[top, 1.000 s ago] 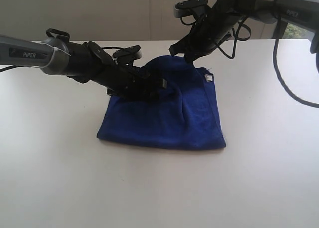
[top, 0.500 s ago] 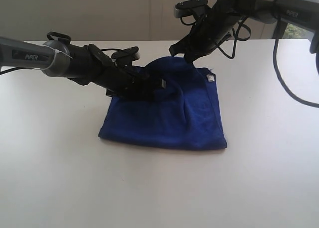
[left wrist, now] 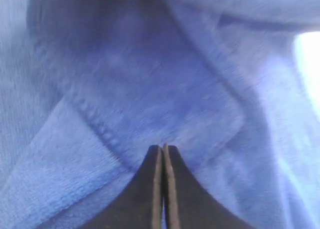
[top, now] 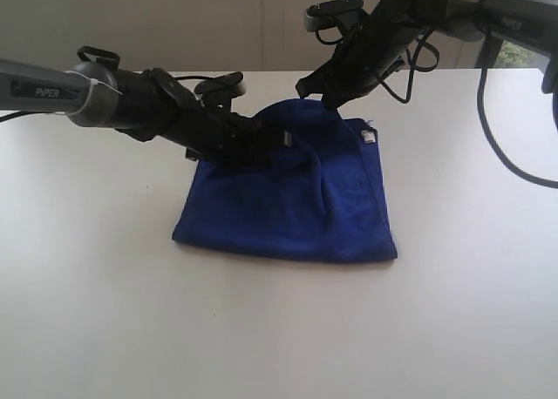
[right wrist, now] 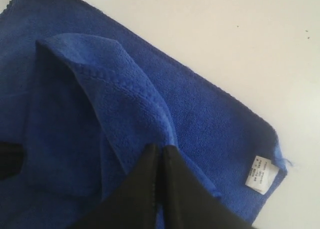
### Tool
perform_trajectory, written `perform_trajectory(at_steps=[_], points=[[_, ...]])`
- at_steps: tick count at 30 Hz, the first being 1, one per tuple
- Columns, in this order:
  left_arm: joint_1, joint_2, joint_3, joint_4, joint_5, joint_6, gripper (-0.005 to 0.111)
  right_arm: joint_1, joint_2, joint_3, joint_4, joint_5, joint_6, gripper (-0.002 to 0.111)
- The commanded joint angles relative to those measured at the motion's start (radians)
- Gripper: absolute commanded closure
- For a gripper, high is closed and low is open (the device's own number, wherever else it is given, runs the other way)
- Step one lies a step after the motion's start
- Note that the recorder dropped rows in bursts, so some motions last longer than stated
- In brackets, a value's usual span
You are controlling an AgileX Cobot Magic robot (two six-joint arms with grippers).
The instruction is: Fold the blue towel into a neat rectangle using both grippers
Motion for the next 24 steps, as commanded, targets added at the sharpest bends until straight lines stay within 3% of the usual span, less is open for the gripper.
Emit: perform_trajectory(at_steps=[1,8,21,24], points=[[0.000,-0.046,0.004,0.044,0.007,0.007,0.107,-0.005,-0.005,0.000,0.006,0.011,-0.003,0.108],[0.021,-0.048,0.004,0.051,0.016,0.005,0.107,-0.005,-0.005,0.000,0.004,0.013,-0.003,0.108],[-0.039,-0.005,0.004,0.058,-0.029,0.054,0.107,-0.005,-0.005,0.000,0.004,0.015,-0.003,0.108],[-0.039,0.006,0.004,0.058,-0.033,0.054,0.095,-0.005,-0.005,0.000,0.004,0.015,-0.003,0.108]])
